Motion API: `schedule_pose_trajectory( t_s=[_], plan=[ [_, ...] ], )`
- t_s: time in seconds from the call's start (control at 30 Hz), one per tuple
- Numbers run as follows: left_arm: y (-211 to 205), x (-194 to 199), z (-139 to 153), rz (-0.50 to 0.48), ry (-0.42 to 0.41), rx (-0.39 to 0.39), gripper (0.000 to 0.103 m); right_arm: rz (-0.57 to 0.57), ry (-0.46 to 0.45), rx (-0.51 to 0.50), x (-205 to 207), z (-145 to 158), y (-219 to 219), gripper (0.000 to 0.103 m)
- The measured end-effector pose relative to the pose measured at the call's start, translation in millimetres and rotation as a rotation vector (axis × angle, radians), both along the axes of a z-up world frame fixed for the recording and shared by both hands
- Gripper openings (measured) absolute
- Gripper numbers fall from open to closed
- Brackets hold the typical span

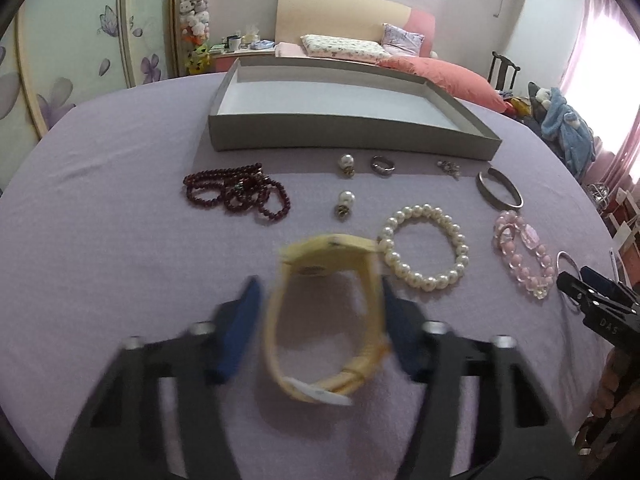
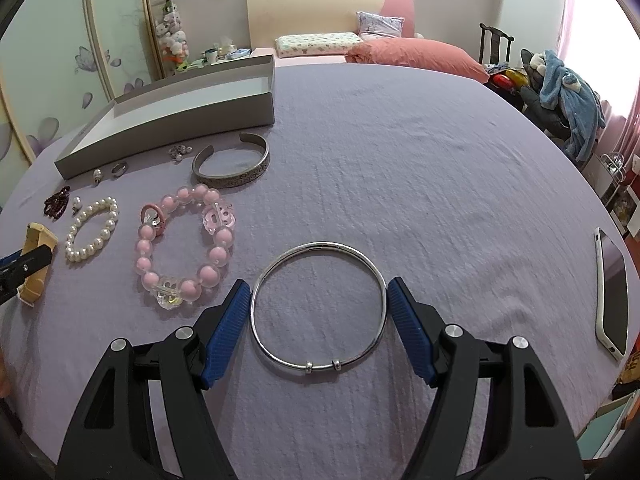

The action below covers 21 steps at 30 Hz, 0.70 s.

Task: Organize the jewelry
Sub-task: 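Lift the silver bangle with the right tool while the left tool grasps the yellow watch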

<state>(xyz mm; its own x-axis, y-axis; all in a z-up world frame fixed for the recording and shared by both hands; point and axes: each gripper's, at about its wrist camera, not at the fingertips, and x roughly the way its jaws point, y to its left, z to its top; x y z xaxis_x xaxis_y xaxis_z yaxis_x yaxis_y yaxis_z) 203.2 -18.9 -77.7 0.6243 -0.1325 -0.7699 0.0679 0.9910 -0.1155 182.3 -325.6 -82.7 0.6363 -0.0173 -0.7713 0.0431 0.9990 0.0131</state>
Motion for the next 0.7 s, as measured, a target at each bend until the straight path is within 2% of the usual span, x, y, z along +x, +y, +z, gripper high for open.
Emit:
schedule_pose_trajectory(
  t_s=[0.13,0.2,0.23,0.27,0.33,0.57,0.7],
  plan=[
    [4,-1,1,0.0,-0.003,-0.025,0.043,-0.002,0.003,-0.002,0,0,0,0.073],
    [7,-4,2,0.005,-0.006,-0.031,0.043,-0.017,0.009,-0.011,1,0,-1,0.081],
    [8,-4,3,0.008,-0.006,-0.031,0.043,-0.018,0.011,-0.013,1,-1,-1,0.081],
    [9,-4,3,0.012,-0.008,-0.031,0.043,-0.013,0.012,-0.008,1,-1,-1,0.081],
    [11,-6,4,0.019,-0.015,-0.036,0.043,-0.001,0.007,0.001,0,-1,-1,0.071],
    [23,-16,15,0.043,-0.055,-0.053,0.043,0.014,-0.012,0.01,-8,1,0,0.07],
    [29,-24,25,0.057,-0.089,-0.049,0.043,0.037,-0.071,0.016,-15,13,7,0.07]
  ],
)
